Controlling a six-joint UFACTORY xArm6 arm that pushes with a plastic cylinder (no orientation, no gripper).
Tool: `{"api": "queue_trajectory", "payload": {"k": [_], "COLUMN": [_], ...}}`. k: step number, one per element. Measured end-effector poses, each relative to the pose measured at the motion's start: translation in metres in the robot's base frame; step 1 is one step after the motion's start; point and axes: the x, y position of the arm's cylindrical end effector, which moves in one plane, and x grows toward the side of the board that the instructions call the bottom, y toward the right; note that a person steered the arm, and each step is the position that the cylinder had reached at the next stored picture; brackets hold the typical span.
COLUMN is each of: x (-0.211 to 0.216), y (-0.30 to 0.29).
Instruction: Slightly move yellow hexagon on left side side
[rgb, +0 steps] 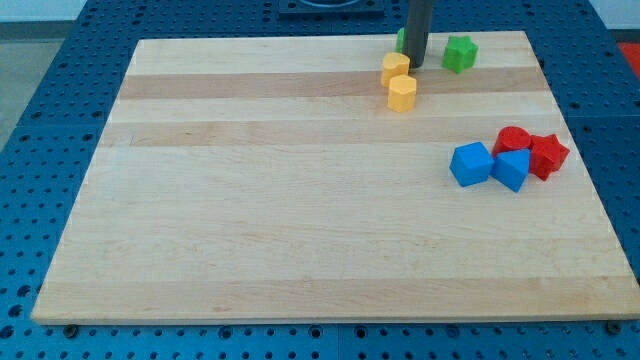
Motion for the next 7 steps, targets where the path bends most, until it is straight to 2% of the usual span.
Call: {"api": "queue_trajectory", "payload": {"k": [2,5,7], "x": [0.006,0.057,0.058], "y": [0.024,0.018,0.016]}}
